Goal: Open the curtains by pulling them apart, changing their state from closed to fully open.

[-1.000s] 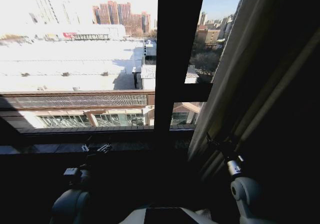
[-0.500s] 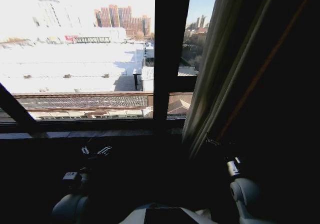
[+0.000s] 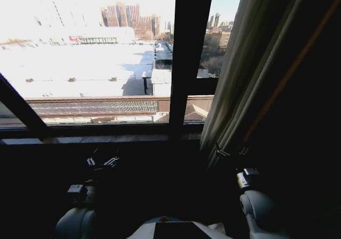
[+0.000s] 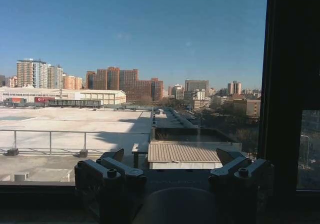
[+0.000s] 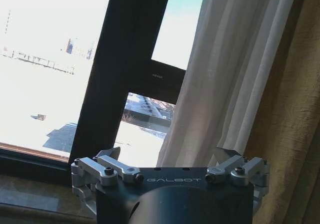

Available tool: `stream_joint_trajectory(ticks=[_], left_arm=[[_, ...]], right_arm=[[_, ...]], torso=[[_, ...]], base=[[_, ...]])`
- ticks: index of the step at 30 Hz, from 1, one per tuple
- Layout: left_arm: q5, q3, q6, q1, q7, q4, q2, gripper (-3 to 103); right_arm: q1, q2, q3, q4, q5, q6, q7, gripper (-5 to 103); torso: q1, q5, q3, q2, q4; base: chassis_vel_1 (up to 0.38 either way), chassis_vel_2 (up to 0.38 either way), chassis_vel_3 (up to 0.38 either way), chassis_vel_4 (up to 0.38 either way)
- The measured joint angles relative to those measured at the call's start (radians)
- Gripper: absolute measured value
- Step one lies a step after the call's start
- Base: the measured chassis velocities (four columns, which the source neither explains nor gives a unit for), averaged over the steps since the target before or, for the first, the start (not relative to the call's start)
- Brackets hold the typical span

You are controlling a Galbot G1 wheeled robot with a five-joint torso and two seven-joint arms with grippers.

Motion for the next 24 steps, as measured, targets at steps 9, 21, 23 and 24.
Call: stream_joint_trajectory(ticks=[9,21,23,24], left_arm=[[0.000,0.001,-0.006,0.002,0.000,-0.001,-0.002,100],[0.001,0.006,-0.015,0.006,0.001,0.003,-0.005,100],[0.001,0.006,-0.017,0.006,0.002,0.004,-0.005,100],[0.001,0.006,-0.017,0.006,0.002,0.005,-0.005,100]], right_arm=[[-0.011,0.005,-0.010,0.006,-0.019,0.003,0.000,100],[0.003,0.002,-0.015,-0.012,-0.056,0.021,-0.042,100],[0.004,0.003,-0.011,-0.023,-0.069,0.041,-0.056,100],[0.004,0.004,-0.011,-0.026,-0.072,0.045,-0.059,100]], torso=[[-0.001,0.0002,0.000,0.000,0.0001],[-0.001,0.0001,0.000,0.000,0.0001],[-0.001,0.0002,0.000,0.000,0.0003],[-0.001,0.0004,0.000,0.000,0.0001]], base=[[0.390,0.241,-0.381,-0.237],[0.401,0.315,-0.407,-0.316],[0.382,0.368,-0.359,-0.348],[0.371,0.358,-0.349,-0.332]])
